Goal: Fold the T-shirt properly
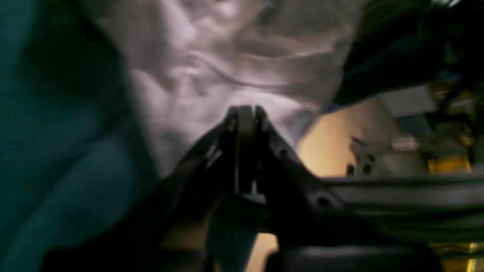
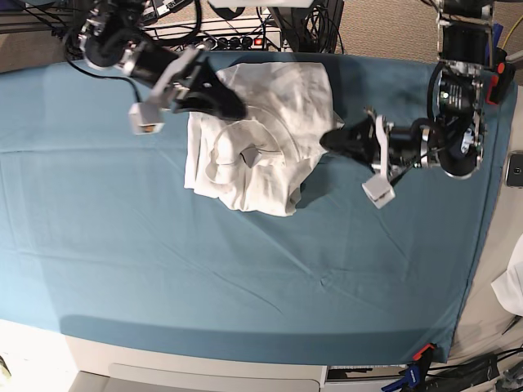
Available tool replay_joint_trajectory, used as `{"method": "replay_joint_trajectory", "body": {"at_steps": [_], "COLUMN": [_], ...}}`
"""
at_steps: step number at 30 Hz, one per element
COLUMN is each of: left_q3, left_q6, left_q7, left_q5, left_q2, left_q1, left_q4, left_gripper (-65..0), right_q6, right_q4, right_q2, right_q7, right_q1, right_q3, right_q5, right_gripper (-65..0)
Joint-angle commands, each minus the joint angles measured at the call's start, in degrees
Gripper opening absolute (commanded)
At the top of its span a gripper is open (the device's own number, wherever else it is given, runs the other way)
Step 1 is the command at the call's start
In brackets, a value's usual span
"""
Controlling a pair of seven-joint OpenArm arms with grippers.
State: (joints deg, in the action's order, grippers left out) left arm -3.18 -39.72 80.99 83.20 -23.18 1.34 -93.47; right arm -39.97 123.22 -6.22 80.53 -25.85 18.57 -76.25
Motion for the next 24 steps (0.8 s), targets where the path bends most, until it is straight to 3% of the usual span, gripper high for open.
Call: {"method": "replay_joint_trajectory", "body": {"at_steps": [1,7,16,24], "left_q3": [-0.44,-0.37,0.48,4.15], "left_q6": [-0.28,-0.28,-0.28,-0.28], "left_q7": [-0.99,-0.99,-0.99,-0.99], "left_q5": [1.80,1.80,1.80,1.80], "left_q2": [-0.46,0.79,4.98,7.23], "left_q1": [0.42,-2.80,-8.52,-11.08], "left_q4": [-1.36,-2.60,-2.58,-2.54], "left_gripper": [-65.0,-65.0,-65.0,-65.0], "right_q6": [-0.03,-0.03,-0.03,-0.03], "right_q4": [0.85,-3.28,-17.66,-22.84], "right_q2": [-0.28,-0.59,-0.42,2.64], "right_q7": [-1.81,-8.11,-7.96,-9.86], "right_q1": [0.00,2.62,11.69,17.88], "right_q3": [-0.94,-2.75,-2.75,-2.71], "right_q5": [-0.26,10.64,11.50,19.89], "right_gripper": [-65.0,-65.0,-65.0,-65.0]}}
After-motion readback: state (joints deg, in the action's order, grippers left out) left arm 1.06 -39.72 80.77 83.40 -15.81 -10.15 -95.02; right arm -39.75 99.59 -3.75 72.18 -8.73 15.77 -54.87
